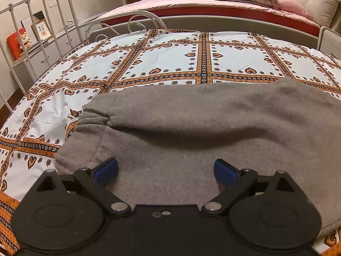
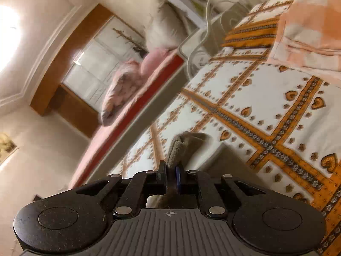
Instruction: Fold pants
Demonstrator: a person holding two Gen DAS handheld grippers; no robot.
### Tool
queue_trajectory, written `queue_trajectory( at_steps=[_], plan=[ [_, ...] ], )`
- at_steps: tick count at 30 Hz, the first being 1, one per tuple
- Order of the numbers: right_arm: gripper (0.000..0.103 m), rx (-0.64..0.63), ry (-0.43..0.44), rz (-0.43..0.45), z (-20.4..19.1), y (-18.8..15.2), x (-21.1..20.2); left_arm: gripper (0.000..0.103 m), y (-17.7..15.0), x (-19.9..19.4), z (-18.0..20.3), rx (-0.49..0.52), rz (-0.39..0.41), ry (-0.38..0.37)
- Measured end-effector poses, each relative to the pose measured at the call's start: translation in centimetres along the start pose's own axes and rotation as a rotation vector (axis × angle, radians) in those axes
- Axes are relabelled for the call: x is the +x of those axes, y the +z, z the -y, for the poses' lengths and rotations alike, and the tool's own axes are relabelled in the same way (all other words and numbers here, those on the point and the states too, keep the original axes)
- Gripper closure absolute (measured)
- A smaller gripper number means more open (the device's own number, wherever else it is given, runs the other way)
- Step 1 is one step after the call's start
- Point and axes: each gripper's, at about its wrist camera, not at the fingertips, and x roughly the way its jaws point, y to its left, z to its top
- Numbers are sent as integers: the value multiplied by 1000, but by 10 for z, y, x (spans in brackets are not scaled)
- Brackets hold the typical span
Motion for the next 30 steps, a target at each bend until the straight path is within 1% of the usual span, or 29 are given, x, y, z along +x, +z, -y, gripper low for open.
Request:
queue_trajectory(
  at_steps=[1, 2, 3, 4, 5, 7, 13, 16, 19, 20, 22, 23, 24, 25, 26, 30],
  plan=[
    [95, 50, -107, -82, 15, -2, 15, 12, 0, 0, 0, -1, -1, -1],
    [94, 96, -196, -149, 30, -6, 25, 12, 0, 0, 0, -2, -1, -3],
    [95, 131, -242, -194, 41, -9, 31, 12, 0, -1, 0, -2, -1, -4],
    [95, 157, -213, -188, 47, -8, 29, 12, 0, -1, 0, 2, -1, -6],
    [94, 143, -202, -174, 45, -6, 27, 11, 0, -1, -1, 5, -1, -7],
    [94, 117, -206, -184, 41, -8, 27, 11, -1, -1, -2, 7, 0, -11],
    [94, 161, -207, -193, 48, -11, 24, 11, -1, -1, -2, 9, -2, -12],
    [94, 174, -190, -177, 47, -7, 15, 11, -1, -1, -1, 7, -4, -8],
    [93, 155, -176, -159, 47, -4, 4, 10, -1, -1, 0, 12, -4, -11],
    [92, 178, -169, -144, 49, -3, -1, 10, -1, -1, -1, 13, -4, -11],
    [83, 214, -173, -103, 53, 0, -12, 9, -1, 0, 0, 13, -4, -10],
    [70, 235, -182, -86, 56, 1, -17, 9, -1, 0, 0, 13, -5, -11],
    [52, 257, -179, -81, 58, 1, -19, 9, -1, 0, 0, 15, -5, -12],
    [47, 275, -177, -82, 60, 1, -19, 9, 0, 0, 1, 16, -6, -10],
    [45, 283, -174, -86, 61, 1, -17, 8, 0, 1, 2, 16, -7, -8],
    [45, 296, -176, -129, 61, 1, -6, 8, 0, 1, 4, 16, -10, -2]
  ],
)
